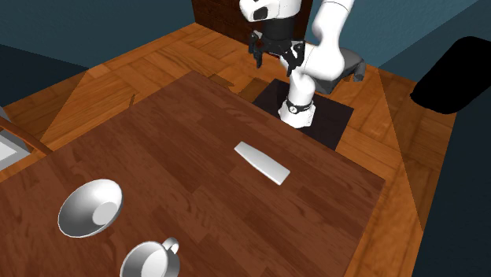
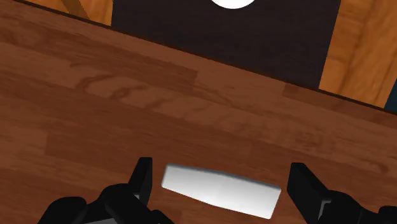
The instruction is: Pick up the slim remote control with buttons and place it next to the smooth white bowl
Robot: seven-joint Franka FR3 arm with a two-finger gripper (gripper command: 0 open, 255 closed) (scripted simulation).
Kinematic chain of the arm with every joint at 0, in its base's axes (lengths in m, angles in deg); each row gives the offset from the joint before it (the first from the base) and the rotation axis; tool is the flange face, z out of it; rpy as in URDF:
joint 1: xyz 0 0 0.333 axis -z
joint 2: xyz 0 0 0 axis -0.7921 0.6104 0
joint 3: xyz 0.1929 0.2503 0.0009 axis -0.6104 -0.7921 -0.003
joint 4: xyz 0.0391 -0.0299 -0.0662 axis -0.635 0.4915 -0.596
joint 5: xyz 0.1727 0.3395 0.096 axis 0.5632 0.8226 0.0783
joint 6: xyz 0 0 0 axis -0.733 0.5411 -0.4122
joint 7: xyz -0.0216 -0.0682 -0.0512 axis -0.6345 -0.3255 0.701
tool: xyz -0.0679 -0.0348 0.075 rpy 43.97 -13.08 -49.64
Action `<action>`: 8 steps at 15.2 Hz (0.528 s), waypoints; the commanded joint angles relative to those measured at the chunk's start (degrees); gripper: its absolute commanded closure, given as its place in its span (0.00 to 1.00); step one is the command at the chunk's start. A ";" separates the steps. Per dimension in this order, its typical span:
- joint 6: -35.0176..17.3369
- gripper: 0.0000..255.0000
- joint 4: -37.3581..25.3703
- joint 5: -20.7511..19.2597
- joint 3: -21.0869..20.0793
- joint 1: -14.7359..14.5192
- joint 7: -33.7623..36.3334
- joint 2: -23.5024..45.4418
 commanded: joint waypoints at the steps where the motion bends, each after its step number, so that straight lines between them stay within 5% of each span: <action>1: 0.00 0.00 0.00 0.00 0.00 0.00 0.00 0.00; 8: -15.30 0.00 7.02 -4.33 6.73 -7.42 -21.88 6.44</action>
